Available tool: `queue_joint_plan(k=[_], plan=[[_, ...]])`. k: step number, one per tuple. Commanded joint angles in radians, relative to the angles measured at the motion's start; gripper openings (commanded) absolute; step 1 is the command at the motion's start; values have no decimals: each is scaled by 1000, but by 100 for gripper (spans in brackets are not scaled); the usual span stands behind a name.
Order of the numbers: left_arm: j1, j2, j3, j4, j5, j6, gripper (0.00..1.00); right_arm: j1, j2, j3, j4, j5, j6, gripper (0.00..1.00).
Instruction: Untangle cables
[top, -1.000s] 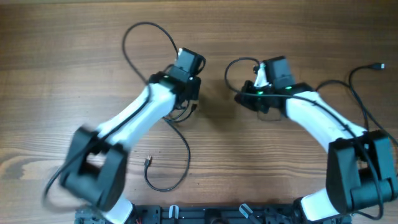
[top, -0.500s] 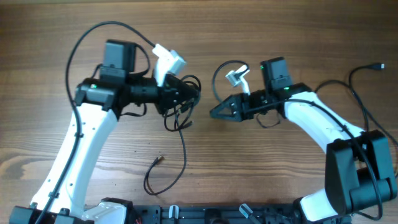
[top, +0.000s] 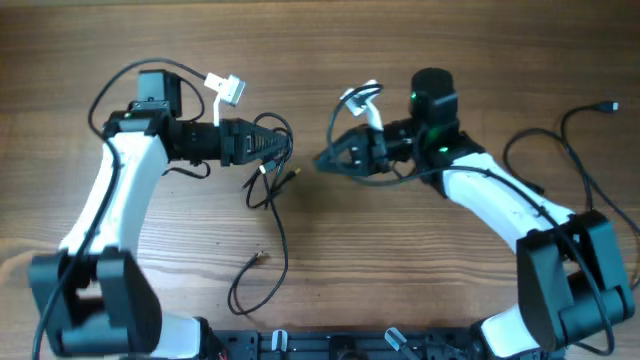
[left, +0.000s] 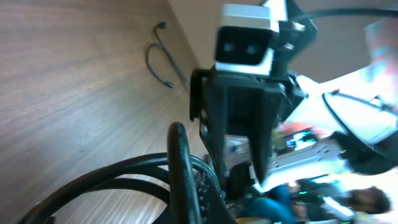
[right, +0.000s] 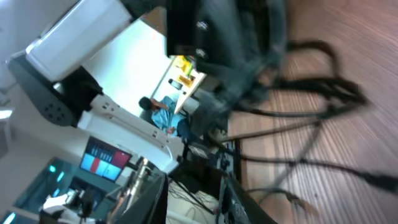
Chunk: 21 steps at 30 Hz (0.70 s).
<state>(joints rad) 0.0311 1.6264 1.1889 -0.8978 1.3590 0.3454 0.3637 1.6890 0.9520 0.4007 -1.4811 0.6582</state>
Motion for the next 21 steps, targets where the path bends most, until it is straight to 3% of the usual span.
queue_joint_plan(k=[1, 10, 15, 21], plan=[[-3, 76, -8, -3, 169, -18, 4, 49, -11, 4, 77, 161, 266, 30], [-2, 91, -8, 3, 218, -74, 4, 49, -11, 4, 6, 385, 362, 25], [-2, 91, -8, 13, 213, -65, 4, 65, -11, 4, 10, 314, 339, 37], [-3, 91, -8, 96, 188, -65, 4, 71, -11, 4, 6, 302, 318, 36]])
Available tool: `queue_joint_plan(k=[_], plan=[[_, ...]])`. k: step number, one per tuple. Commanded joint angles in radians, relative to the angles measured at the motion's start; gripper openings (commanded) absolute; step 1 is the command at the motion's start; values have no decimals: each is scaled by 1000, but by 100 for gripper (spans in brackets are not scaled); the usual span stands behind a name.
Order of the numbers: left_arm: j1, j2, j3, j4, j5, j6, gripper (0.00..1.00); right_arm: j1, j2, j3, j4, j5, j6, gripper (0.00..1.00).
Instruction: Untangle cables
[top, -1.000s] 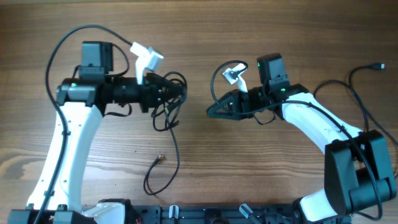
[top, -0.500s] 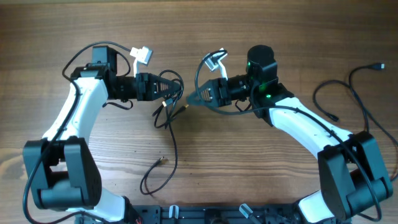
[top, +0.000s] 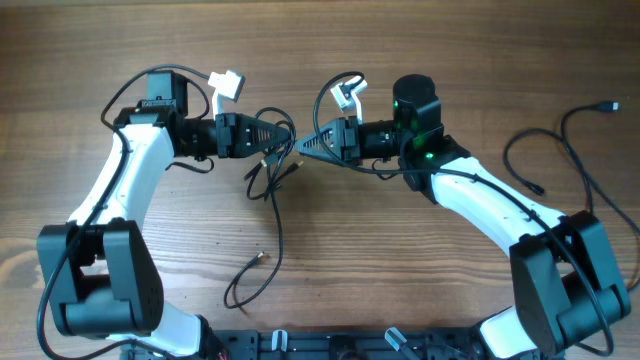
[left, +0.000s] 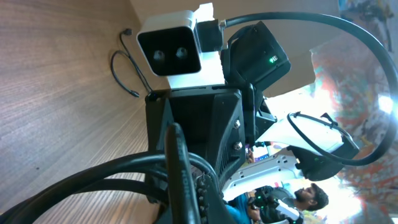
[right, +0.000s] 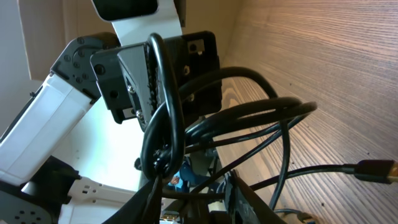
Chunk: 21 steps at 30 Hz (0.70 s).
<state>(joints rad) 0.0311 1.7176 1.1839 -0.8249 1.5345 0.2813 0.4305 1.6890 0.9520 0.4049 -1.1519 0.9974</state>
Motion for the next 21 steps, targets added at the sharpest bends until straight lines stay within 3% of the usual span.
queue_joint_plan(k=[1, 5, 13, 18, 21], plan=[[-7, 0, -3, 30, 9, 4, 4, 4, -11, 4, 2, -27, -21, 36], [-51, 0, -3, 40, -100, 55, 4, 4, -11, 4, 5, -2, -22, 36], [-101, 0, -3, 55, -127, 55, 4, 4, -11, 4, 0, 99, -21, 11], [-101, 0, -3, 58, -126, 50, 4, 4, -11, 4, -2, 151, -26, 11], [-101, 0, -3, 50, -105, 47, 4, 4, -11, 4, -2, 187, -18, 19]])
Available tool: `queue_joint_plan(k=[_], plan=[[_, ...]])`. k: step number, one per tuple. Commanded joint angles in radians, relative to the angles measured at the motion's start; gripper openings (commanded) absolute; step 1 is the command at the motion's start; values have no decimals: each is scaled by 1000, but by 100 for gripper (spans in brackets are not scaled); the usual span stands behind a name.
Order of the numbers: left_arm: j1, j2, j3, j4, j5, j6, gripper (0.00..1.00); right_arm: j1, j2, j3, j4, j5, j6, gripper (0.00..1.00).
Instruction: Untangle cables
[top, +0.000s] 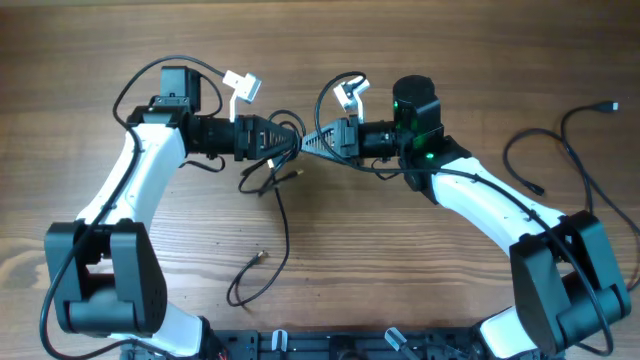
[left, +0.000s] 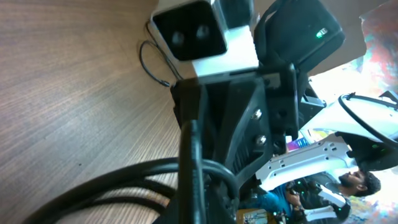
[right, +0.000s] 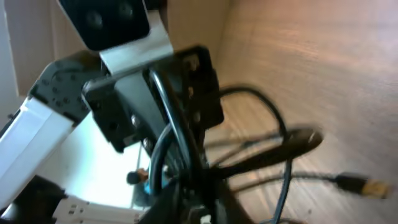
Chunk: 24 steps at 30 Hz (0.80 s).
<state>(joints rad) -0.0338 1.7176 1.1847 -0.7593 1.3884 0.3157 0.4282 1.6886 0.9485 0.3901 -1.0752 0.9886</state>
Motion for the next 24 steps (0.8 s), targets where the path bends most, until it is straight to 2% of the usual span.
queue_joint_plan(k=[1, 5, 9, 13, 15, 19, 24], plan=[[-37, 0, -3, -16, 48, 13, 4, 6, -10, 8, 13, 111, -8, 20], [-57, 0, -3, -19, 51, 13, 5, 6, -10, 8, 13, 143, 9, 18], [-68, 0, -3, -18, 49, 13, 5, 6, -10, 8, 3, 144, -28, 4], [-66, 0, -3, -19, -56, 13, 11, 4, -10, 8, -125, 198, -113, 4], [-66, 0, -3, -18, -146, -6, 49, 4, -10, 8, -204, 271, -118, 4], [-62, 0, -3, -6, -237, -60, 70, -2, -10, 8, -219, 275, -122, 4], [3, -1, -3, 16, -283, -145, 86, -33, -10, 8, -310, 285, -130, 4]])
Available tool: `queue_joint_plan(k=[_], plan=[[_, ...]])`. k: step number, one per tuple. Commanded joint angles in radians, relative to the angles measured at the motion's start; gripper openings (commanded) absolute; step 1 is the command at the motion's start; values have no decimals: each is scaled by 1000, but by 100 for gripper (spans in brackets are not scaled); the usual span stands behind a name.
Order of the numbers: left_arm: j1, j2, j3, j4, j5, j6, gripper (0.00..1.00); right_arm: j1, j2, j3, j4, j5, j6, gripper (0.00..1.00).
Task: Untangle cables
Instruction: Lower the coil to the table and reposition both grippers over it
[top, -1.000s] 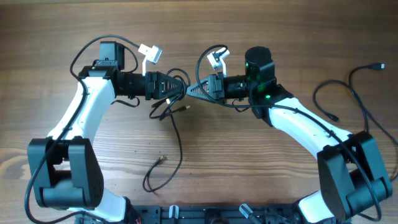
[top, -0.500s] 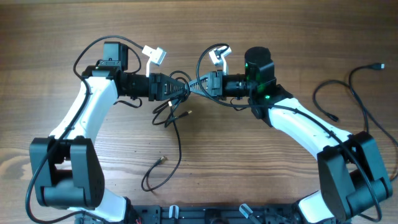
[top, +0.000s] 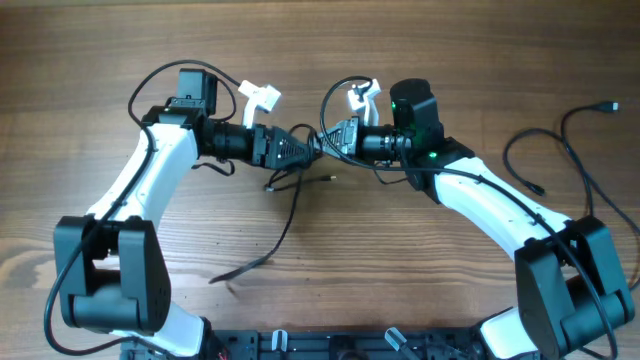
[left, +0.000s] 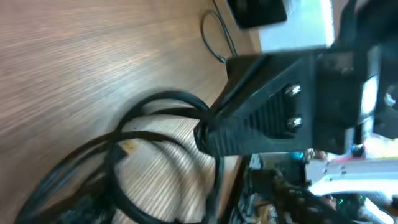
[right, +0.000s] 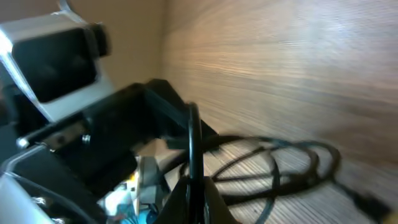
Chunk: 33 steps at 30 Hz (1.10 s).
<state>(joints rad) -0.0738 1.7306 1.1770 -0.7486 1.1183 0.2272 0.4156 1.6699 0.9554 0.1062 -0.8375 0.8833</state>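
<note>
A tangle of thin black cables (top: 283, 178) hangs between the two grippers above the middle of the table. One tail runs down to a loose end (top: 215, 278). My left gripper (top: 300, 150) points right, fingers together on the bundle; its own view is blurred and shows cable loops (left: 158, 99) and the right gripper's dark finger (left: 273, 118). My right gripper (top: 322, 140) points left, tip to tip with the left one. It is shut on a single black strand (right: 193, 137) that rises from between its fingers (right: 193, 183). More loops (right: 292, 155) lie beyond.
A second black cable (top: 560, 140) lies loose at the right side of the table, its plug (top: 610, 105) near the right edge. A small plug end (top: 330, 180) of the tangle sticks out just below the grippers. Both arms' white links flank the middle.
Both grippers sit a little further right, still tip to tip. The right gripper now pinches one strand. The tail below has gone from a curled loop to a straighter line ending further left.
First the left gripper held the tangle while the right gripper stood apart to the right. Then the right gripper was at the tangle, facing the left one. Then their tips touched. Now the right is shut on one strand and the tail has been drawn out.
</note>
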Motion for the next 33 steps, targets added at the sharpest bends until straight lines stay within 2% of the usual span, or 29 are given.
queue_joint_plan(k=[1, 2, 4, 6, 8, 9, 11, 14, 17, 20, 23, 26, 33], plan=[[59, -14, 5, 5, -16, -57, 90, -26, 8, 1, -38, 48, -29, 4], [73, -14, 5, 6, -35, -79, 94, -32, 8, 1, -49, 49, -28, 4], [95, -14, 5, 18, -151, -190, 92, -34, 8, 1, -61, 53, -27, 4], [93, -14, 4, 14, -269, -272, 76, -34, 8, 1, -68, 56, -29, 4], [69, -14, 4, -4, -347, -307, 41, -34, 8, 1, -111, 92, -28, 4], [54, -14, 4, -12, -366, -307, 34, -34, 8, 1, -147, 130, -28, 4], [16, -14, 4, -18, -422, -307, 33, -34, 8, 1, -230, 249, -48, 4], [-59, -14, 3, -18, -629, -344, 45, -35, 8, 1, -357, 474, -57, 4], [-114, -14, 3, -16, -682, -360, 47, -34, 8, 1, -363, 490, -65, 4], [-161, -14, 3, -4, -686, -366, 38, -34, 9, 1, -375, 572, -71, 4], [-176, -14, 3, 0, -697, -449, 18, -34, 13, 1, -449, 766, -52, 4], [-176, -14, 3, -6, -731, -541, 16, -34, 33, 1, -501, 874, 8, 4], [-232, -14, 1, -9, -699, -553, 14, -34, 76, 1, -501, 878, 44, 4]])
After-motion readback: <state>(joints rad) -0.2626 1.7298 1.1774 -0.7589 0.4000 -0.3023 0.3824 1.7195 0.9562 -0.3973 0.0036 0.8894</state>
